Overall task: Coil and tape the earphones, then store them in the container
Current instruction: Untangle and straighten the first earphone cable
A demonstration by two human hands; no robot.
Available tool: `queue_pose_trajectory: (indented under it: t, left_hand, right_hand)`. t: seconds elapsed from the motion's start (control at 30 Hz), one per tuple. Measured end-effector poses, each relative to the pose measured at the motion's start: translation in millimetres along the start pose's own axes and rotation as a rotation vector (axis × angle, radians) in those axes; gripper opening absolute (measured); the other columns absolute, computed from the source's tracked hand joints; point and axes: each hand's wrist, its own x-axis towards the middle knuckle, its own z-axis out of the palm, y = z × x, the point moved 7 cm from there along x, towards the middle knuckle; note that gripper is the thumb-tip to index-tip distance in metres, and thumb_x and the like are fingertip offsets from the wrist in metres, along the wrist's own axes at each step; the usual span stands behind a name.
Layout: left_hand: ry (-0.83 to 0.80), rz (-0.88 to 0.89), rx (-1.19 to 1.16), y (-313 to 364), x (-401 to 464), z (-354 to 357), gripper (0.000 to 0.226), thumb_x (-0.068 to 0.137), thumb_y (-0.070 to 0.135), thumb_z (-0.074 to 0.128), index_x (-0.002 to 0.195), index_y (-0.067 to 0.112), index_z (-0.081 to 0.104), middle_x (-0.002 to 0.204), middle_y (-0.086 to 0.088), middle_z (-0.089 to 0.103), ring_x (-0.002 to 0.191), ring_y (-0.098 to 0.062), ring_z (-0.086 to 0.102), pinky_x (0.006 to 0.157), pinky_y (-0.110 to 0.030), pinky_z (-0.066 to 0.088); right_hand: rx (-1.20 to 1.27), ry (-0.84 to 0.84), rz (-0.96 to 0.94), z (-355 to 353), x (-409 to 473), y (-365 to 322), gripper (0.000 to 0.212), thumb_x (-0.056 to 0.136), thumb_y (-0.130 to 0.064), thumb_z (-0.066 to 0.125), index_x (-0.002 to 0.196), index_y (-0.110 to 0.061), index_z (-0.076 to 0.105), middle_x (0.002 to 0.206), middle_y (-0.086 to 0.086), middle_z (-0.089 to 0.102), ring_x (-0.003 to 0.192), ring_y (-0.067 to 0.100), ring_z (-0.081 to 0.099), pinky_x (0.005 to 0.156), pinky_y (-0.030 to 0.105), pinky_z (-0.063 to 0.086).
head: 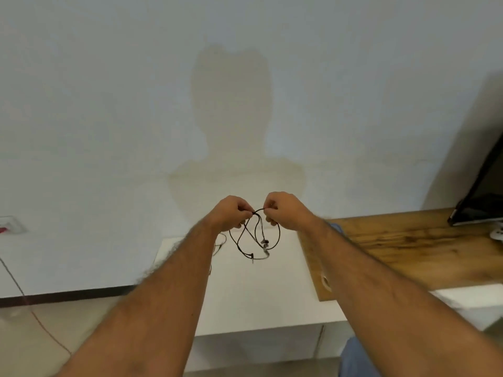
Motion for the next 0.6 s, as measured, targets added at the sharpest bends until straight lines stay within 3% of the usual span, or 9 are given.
queue_pose_trajectory:
  t: [0.1, 0.2, 0.27, 0.5, 0.6]
  left_hand:
    - [0.034, 0.034, 0.009, 29.5, -20.4, -29.8, 0.01, 0.092, 0.009, 0.062, 0.097, 0.008, 0.07, 0.074, -0.002, 0.062, 0.066, -0.011, 0.056, 0.06, -0.024, 0.049]
    - [0.097, 0.06, 0.048, 56.9, -34.8, -63.5, 0.009, 0.091, 0.013, 0.063, 0.096, 0.013, 0.071, 0.079, -0.003, 0.064, 0.065, -0.011, 0.056, 0.055, -0.024, 0.046]
    - [0.139, 0.078, 0.076, 76.0, -43.0, -85.9, 0.008, 0.091, 0.015, 0.064, 0.096, 0.015, 0.071, 0.08, -0.001, 0.066, 0.063, -0.01, 0.058, 0.053, -0.024, 0.044]
    - [0.29, 0.099, 0.228, 130.1, -64.3, -147.4, 0.007, 0.089, 0.025, 0.067, 0.092, 0.021, 0.072, 0.086, 0.009, 0.07, 0.058, -0.007, 0.067, 0.068, -0.024, 0.053]
    - [0.355, 0.076, 0.263, 137.5, -70.7, -163.8, 0.012, 0.09, 0.024, 0.063, 0.095, 0.017, 0.071, 0.093, 0.003, 0.072, 0.067, -0.008, 0.068, 0.067, -0.025, 0.051]
  right_hand:
    - [0.093, 0.048, -0.041, -39.0, -14.4, -34.8, 0.01, 0.086, -0.01, 0.057, 0.08, -0.017, 0.059, 0.065, 0.002, 0.067, 0.053, 0.015, 0.062, 0.059, 0.029, 0.051]
    - [0.179, 0.13, -0.07, -84.7, -26.8, -69.9, 0.006, 0.085, -0.01, 0.058, 0.081, -0.014, 0.06, 0.066, 0.002, 0.058, 0.056, 0.017, 0.054, 0.057, 0.034, 0.052]
    - [0.234, 0.178, -0.096, -116.5, -33.2, -96.0, 0.006, 0.086, -0.01, 0.059, 0.081, -0.014, 0.06, 0.067, 0.0, 0.051, 0.054, 0.014, 0.048, 0.05, 0.03, 0.051]
    - [0.286, 0.224, -0.227, -191.9, -49.2, -172.6, 0.007, 0.086, -0.008, 0.059, 0.08, -0.012, 0.058, 0.058, -0.001, 0.045, 0.045, 0.014, 0.038, 0.041, 0.023, 0.035]
    - [0.276, 0.283, -0.293, -205.9, -55.4, -191.7, 0.01, 0.087, -0.009, 0.06, 0.078, -0.014, 0.058, 0.058, -0.006, 0.047, 0.038, 0.002, 0.039, 0.037, 0.016, 0.03]
